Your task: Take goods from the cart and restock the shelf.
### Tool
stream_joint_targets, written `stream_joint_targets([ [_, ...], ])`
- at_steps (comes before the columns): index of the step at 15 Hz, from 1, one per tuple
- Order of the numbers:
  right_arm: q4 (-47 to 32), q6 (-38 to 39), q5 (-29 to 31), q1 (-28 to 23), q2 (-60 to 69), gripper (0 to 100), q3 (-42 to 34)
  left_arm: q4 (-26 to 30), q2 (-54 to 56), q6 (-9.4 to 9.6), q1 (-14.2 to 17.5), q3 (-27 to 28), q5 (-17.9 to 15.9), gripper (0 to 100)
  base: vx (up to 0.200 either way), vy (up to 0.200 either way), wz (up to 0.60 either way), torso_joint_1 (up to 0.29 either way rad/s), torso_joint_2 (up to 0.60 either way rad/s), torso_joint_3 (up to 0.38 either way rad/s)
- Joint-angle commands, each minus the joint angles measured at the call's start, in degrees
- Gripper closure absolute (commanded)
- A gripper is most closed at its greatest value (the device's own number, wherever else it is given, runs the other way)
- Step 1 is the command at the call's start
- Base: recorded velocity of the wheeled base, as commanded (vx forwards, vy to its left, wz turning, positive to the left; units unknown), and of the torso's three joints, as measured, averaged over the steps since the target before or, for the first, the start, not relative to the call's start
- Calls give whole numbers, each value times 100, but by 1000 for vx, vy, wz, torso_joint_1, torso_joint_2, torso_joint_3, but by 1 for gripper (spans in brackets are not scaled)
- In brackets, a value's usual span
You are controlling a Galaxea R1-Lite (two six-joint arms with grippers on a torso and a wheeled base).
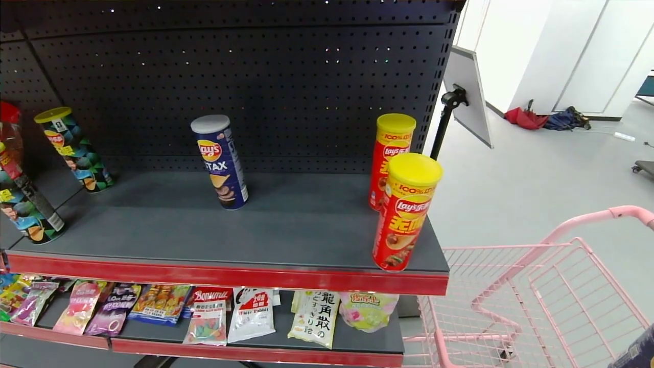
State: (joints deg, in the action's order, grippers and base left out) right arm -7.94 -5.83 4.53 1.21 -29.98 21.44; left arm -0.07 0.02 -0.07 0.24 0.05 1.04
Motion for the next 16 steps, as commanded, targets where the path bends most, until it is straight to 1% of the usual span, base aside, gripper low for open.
stream_joint_targets([
  [1, -6, 3, -5, 11, 194, 100, -123, -1, -2, -1, 2, 4, 2, 0, 0, 0, 0, 0, 0, 0],
  [2, -6, 3, -5, 11, 282, 100, -184, -1, -2, -1, 2, 4, 2, 0, 0, 0, 0, 0, 0, 0],
  [5, -15, 3, -14, 11, 528, 100, -343, -1, -2, 7, 2, 4, -7, 0, 0, 200, 0, -6, 2, 6],
  [16, -15, 11, -58, 11, 546, 100, -343, -1, -2, 7, 2, 4, -7, 0, 0, 200, 0, 3, 2, 1],
])
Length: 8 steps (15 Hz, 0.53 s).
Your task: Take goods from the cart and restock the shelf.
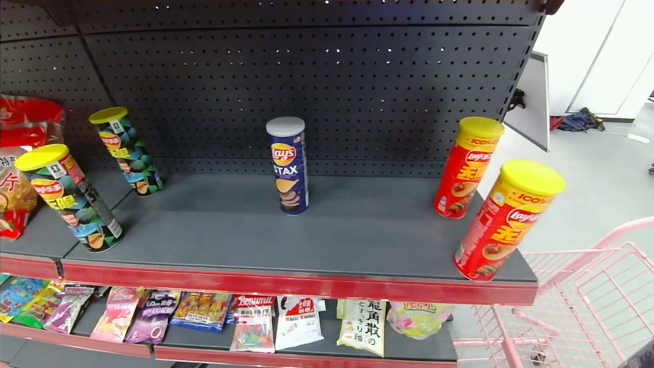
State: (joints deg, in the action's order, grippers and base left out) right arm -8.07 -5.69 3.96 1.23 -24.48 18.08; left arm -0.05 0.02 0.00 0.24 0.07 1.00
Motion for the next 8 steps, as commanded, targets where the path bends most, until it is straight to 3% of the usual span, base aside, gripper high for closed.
stream_joint_targets([
  [1, -2, -2, -1, 0, -4, 100, -6, -4, -2, 0, 2, -7, -3, 0, 0, 200, 0, 7, 2, 2],
  [8, -19, -2, -1, 9, 119, 100, -32, -4, -2, 0, 2, 1, 6, 0, 0, 200, 0, 4, 4, 4],
])
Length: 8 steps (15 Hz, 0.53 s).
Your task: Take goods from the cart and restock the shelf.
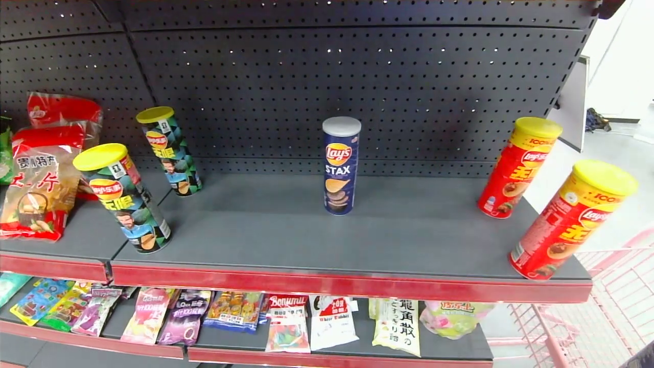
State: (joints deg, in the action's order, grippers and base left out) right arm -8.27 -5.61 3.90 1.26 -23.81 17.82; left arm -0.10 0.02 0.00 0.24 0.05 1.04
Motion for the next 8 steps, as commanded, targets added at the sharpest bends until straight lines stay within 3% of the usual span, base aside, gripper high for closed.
stream_joint_targets([
  [1, -17, -2, -3, 6, 131, 100, -7, 1, -2, -9, 2, 4, 2, 0, 200, 200, 0, 2, 7, -7],
  [2, -17, -2, -47, 6, 236, 100, -51, 1, -2, 0, 2, 4, 2, 0, 200, 200, 0, 2, 7, 2],
  [3, -8, -2, -153, 6, 394, 100, -95, 1, -2, 0, 2, 4, 2, 0, 200, 0, 0, -2, 2, -2],
  [6, -17, -2, -302, -3, 860, 100, -323, 1, -2, 0, 2, 4, 2, 0, 0, 0, 0, 0, 0, 0],
  [8, -26, -11, -293, -3, 1080, 100, -446, 1, -2, 0, 2, 4, -7, 0, 200, 0, 0, 17, 5, -5],
])
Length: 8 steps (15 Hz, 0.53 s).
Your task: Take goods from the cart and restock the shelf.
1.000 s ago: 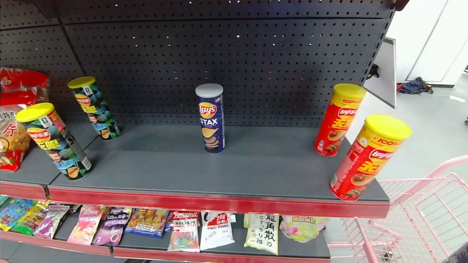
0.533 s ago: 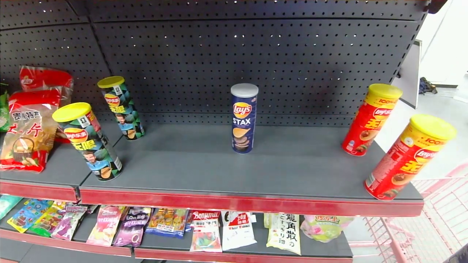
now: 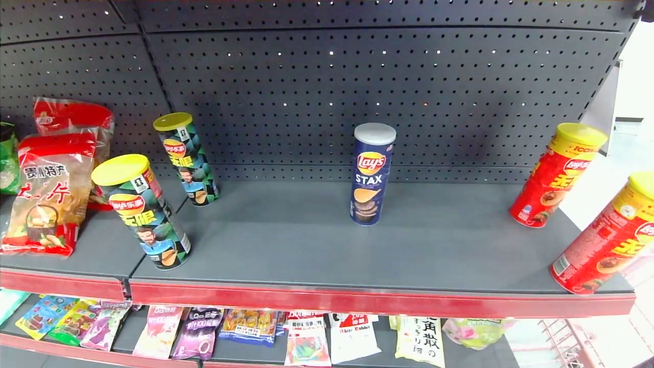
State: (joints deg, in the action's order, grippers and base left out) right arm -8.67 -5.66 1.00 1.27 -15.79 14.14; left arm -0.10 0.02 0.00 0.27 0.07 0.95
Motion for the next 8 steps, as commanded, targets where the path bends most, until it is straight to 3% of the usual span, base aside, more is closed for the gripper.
stream_joint_targets([
  [1, 14, -6, -12, -4, 304, 100, -96, 1, -2, 0, 0, 1, 2, 0, 200, 0, 0, -17, -2, 2],
  [8, 5, -14, -12, -4, 313, 100, -113, 1, -2, -9, 0, 1, 10, 0, 0, 0, 0, 0, 0, 0],
])
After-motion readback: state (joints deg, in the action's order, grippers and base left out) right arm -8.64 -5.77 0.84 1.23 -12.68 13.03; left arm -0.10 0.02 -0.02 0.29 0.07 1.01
